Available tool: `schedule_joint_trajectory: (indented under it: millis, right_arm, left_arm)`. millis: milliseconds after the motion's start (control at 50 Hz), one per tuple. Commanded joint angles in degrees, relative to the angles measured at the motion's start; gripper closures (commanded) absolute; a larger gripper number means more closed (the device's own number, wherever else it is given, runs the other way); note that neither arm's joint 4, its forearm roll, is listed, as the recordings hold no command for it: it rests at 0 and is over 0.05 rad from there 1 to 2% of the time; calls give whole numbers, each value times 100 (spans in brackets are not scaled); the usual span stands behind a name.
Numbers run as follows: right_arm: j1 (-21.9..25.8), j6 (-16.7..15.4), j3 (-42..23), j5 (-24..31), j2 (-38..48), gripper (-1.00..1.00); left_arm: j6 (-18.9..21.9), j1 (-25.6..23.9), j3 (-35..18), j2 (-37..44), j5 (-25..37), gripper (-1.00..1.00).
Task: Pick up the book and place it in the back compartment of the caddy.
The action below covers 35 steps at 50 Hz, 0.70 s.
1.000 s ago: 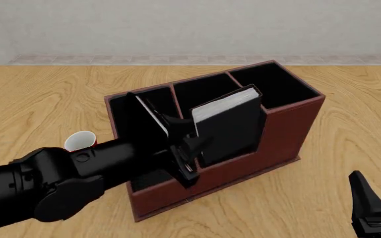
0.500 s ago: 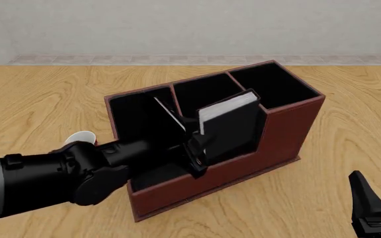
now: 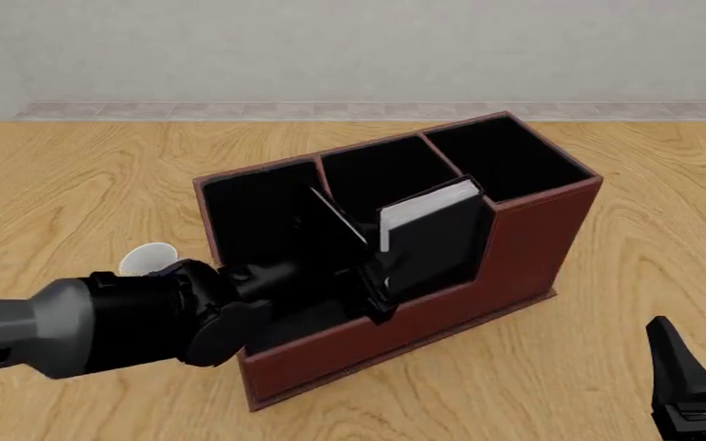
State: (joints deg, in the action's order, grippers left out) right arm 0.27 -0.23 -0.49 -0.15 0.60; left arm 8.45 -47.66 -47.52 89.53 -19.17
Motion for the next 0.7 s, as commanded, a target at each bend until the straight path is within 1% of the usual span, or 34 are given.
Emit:
schedule_joint_trajectory:
  millis: [20, 240, 520, 660, 680, 700]
  right_arm:
    - [1, -1, 0, 0, 0, -100]
    - [-2, 1, 0, 0, 1, -100]
    - [0, 2, 0, 0, 1, -100]
    - [1, 1, 0, 0, 0, -100]
    - [0, -1, 0, 0, 1, -100]
    - [0, -1, 0, 0, 1, -100]
  left_arm:
    - [247, 122, -157, 285, -154, 100]
    - [247, 266, -206, 512, -270, 100]
    - [259, 254, -114, 789, -501, 100]
    - [230, 319, -155, 813, -424, 100]
    - [243, 314, -147, 831, -437, -100]
    - [233, 308, -140, 849, -453, -100]
